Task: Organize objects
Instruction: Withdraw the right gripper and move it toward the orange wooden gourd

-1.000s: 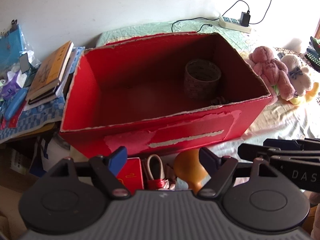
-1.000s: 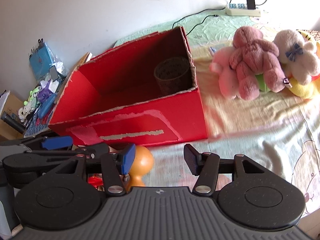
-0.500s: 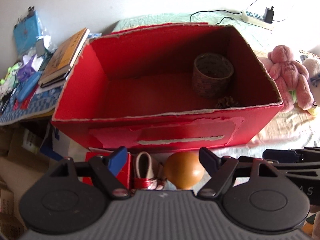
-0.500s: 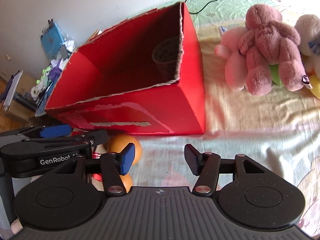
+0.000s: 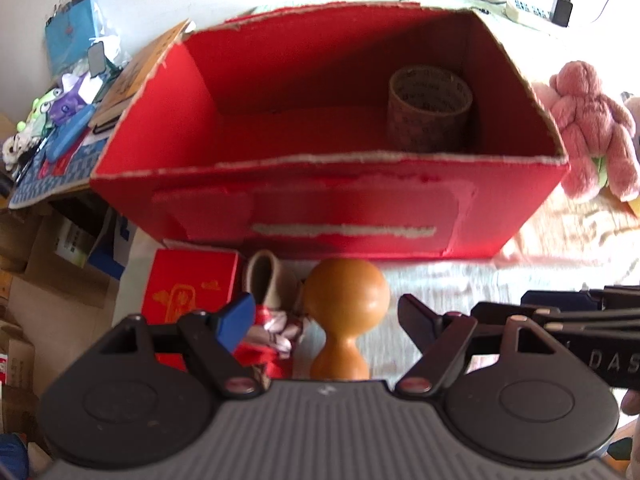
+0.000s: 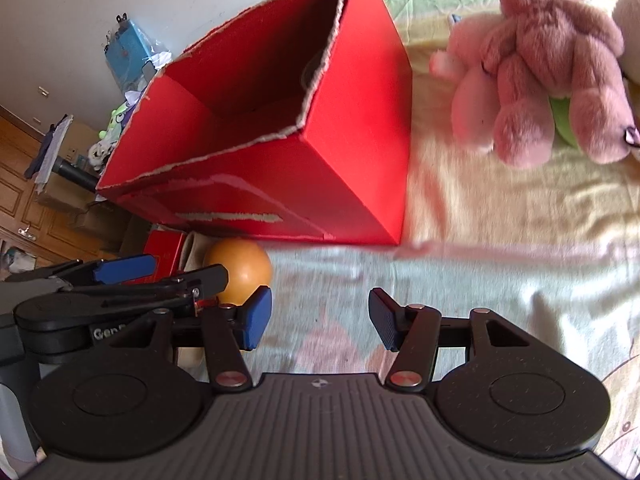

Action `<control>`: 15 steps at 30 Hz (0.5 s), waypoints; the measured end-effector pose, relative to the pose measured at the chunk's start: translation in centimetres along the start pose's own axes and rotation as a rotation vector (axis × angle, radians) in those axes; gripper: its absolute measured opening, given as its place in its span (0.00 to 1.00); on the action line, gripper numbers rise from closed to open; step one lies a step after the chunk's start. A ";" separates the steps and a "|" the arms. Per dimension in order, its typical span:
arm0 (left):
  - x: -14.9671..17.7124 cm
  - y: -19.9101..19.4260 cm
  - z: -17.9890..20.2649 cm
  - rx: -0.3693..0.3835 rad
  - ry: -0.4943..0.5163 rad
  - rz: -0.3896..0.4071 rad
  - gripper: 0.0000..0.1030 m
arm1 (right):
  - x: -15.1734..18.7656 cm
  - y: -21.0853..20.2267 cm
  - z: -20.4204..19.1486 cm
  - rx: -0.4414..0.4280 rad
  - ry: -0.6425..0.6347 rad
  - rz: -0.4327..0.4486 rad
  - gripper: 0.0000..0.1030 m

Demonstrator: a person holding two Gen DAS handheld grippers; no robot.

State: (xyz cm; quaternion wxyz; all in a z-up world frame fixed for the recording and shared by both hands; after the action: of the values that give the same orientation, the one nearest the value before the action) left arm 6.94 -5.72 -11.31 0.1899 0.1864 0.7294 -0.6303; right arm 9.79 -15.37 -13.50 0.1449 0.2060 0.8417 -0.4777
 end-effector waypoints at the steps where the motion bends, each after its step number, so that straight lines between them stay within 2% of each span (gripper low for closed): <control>1: 0.3 0.0 0.0 0.001 0.001 -0.006 0.78 | 0.0 0.0 0.2 -0.004 0.003 -0.006 0.56; 7: 2.0 -0.2 -0.5 0.066 -0.007 -0.005 0.75 | 0.2 0.1 0.5 -0.026 0.030 -0.022 0.55; 10: 2.9 -0.1 -0.8 0.143 -0.038 -0.014 0.68 | 0.4 0.4 0.7 -0.029 0.059 -0.030 0.55; 15: 4.1 0.1 -0.4 0.251 -0.042 -0.018 0.65 | 1.3 1.2 -0.1 -0.054 0.057 -0.061 0.53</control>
State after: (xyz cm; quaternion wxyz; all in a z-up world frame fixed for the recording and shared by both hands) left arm 3.48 -5.16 -13.39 0.1746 0.1888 0.6421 -0.7222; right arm 9.25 -14.44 -14.87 0.1119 0.1897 0.8640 -0.4528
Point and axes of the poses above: each gripper's, at about its wrist camera, not at the fingertips, and y roughly the way its jaws point, z to its right, x to its underside, the point moved 10 cm from there along y, roughly the way its jaws point, and after that the axes turned 5 degrees about z, right-handed, at the moved point
